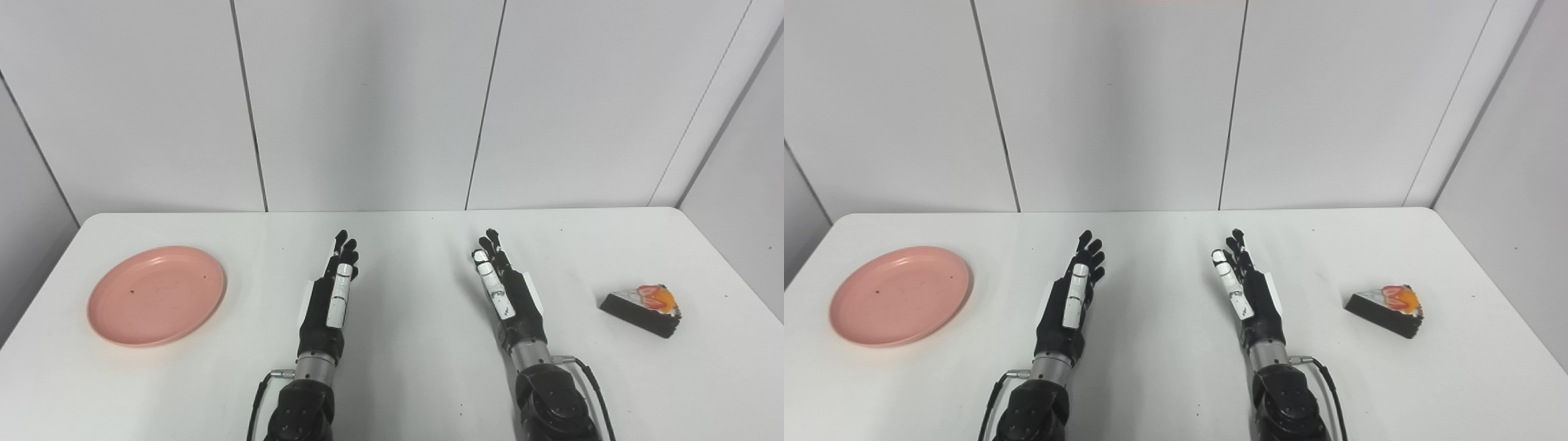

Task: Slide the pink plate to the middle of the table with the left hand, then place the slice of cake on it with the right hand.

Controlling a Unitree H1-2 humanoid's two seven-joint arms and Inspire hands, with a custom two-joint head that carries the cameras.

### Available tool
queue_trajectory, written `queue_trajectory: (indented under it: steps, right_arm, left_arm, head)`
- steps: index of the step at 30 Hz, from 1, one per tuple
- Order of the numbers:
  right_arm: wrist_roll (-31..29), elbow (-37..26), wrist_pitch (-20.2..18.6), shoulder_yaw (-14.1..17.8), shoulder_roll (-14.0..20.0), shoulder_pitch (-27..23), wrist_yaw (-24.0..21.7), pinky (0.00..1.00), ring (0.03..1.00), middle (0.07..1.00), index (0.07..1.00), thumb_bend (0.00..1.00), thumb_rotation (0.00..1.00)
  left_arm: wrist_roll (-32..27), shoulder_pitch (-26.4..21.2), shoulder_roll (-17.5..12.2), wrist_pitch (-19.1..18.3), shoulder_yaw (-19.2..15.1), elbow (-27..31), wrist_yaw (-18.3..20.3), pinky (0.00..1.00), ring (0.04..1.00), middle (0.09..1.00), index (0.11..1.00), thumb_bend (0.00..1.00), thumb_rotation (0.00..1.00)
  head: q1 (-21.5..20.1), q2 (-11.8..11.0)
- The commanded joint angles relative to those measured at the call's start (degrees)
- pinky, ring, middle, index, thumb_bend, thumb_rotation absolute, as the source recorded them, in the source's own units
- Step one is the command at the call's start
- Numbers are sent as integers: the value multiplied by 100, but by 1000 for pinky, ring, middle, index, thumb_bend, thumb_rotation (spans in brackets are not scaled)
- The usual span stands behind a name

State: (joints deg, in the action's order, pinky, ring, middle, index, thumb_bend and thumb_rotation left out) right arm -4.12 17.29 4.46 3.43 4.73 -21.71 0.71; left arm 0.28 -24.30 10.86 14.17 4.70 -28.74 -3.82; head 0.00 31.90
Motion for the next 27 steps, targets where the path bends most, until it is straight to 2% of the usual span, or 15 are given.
queue_trajectory:
  steps: [1, 13, 19, 27]
  right_arm:
    - [-65, -160, 128, 37, 5, -186, -76, 984, 942, 973, 1000, 618, 814]
    - [-2, -154, 155, 20, 14, -187, -45, 974, 936, 966, 995, 639, 827]
    - [-22, -173, 137, 18, 19, -182, -68, 982, 941, 969, 997, 619, 837]
    - [-10, -204, 97, 26, 8, -176, -38, 978, 935, 966, 997, 623, 832]
  left_arm:
    - [-3, 286, -89, 107, -44, -239, 55, 975, 973, 976, 974, 645, 1000]
    - [18, 312, -24, 96, -86, -228, -37, 962, 962, 962, 957, 645, 1000]
    - [-60, 317, -40, 94, -91, -223, 72, 989, 976, 973, 973, 649, 1000]
    - [-28, 312, -22, 136, -103, -254, 26, 975, 970, 969, 967, 649, 1000]
  head:
    - [5, 5]
    - [6, 18]
    - [7, 25]
    - [8, 26]
